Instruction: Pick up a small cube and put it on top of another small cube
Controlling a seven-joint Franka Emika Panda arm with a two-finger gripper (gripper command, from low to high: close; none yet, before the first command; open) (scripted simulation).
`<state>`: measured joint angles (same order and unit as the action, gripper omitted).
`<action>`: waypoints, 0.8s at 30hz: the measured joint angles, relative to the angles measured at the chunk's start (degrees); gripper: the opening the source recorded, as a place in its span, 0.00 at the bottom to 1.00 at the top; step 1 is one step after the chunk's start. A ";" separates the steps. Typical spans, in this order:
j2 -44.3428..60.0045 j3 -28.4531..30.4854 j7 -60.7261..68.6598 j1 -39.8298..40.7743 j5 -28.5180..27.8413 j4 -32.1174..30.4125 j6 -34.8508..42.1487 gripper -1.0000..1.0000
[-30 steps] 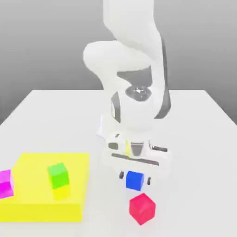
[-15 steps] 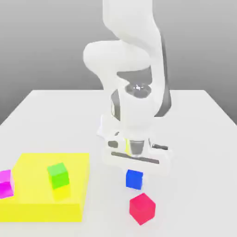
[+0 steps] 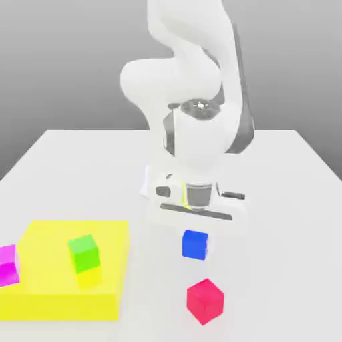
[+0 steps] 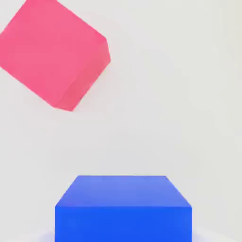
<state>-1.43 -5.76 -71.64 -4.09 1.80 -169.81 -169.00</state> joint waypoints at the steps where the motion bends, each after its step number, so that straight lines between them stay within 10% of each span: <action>1: -0.60 0.02 -0.08 -0.08 0.09 -0.30 0.39 0.00; 7: -2.81 1.31 -0.04 1.87 -2.80 0.18 3.49 0.00; 24: 2.09 13.51 30.05 21.95 -5.56 25.72 24.25 0.00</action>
<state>0.66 7.75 -41.59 17.85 -3.76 -144.09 -144.74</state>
